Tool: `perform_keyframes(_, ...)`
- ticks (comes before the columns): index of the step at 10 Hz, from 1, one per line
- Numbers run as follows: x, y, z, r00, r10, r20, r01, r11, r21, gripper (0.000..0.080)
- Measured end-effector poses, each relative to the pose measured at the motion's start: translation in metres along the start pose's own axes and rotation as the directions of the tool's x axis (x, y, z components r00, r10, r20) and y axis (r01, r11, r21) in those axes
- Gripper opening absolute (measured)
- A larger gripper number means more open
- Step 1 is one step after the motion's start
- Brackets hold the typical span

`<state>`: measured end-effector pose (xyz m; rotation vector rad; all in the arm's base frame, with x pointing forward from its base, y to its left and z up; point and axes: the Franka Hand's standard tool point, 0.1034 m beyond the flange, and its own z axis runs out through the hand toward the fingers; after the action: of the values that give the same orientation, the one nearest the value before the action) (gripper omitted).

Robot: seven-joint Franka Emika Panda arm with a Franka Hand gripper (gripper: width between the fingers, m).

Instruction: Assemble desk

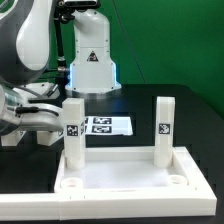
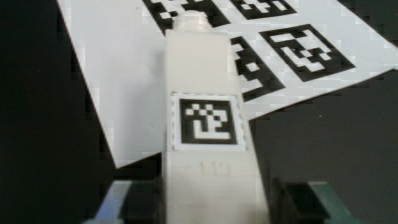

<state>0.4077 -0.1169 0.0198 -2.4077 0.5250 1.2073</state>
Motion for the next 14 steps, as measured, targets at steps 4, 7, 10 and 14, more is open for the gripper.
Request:
perform_keyframes(4, 0.0004, 0.0001, -0.0001, 1.000, 0.000, -0.002, 0.000, 1.000, 0.000, 0.0551)
perform_keyframes(7, -0.0028, 0.0045, -0.0010, 0.998, 0.053, 0.046, -0.053, 0.998, 0.012, 0.0643)
perform_keyframes(10, 0.0031, 0.0079, 0.0021, 0.989, 0.137, 0.054, -0.137, 0.991, 0.007, 0.0649)
perform_keyframes(14, 0.0063, 0.0002, 0.0054, 0.993, 0.118, 0.031, -0.117, 0.993, -0.034, 0.0649)
